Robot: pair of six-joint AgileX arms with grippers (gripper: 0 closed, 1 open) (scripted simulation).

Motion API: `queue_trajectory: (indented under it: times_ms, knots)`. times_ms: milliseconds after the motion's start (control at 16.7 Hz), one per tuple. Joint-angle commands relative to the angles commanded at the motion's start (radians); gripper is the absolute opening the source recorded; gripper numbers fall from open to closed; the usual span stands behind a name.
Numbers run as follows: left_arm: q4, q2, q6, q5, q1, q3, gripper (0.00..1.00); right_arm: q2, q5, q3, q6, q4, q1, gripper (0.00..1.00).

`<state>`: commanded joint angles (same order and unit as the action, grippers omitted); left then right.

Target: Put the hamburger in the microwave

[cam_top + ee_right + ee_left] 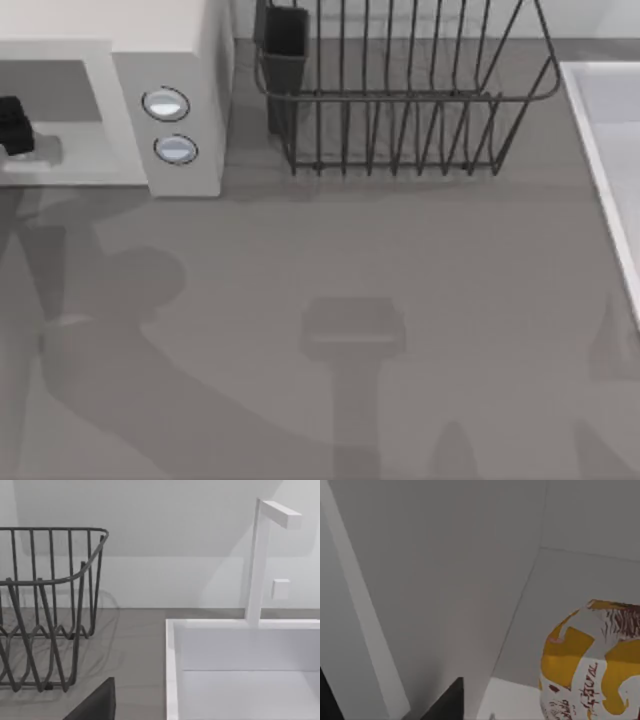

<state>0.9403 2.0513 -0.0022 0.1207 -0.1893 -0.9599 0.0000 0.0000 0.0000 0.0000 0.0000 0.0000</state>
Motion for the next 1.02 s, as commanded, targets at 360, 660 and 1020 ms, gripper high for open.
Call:
queue_trajectory:
  times_ms: [360,660,1020]
  knots:
    - [0.101,-0.106,0.024,-0.049,-0.045,0.243,1.00,0.000,0.000,0.000,0.000,0.000,0.000,1.00]
    - [0.134,-0.172,0.046,-0.110,-0.079,0.434,1.00,0.000,0.000,0.000,0.000,0.000,0.000,1.00]
    - [0.117,-0.175,0.063,-0.160,-0.101,0.593,1.00,0.000,0.000,0.000,0.000,0.000,0.000,1.00]
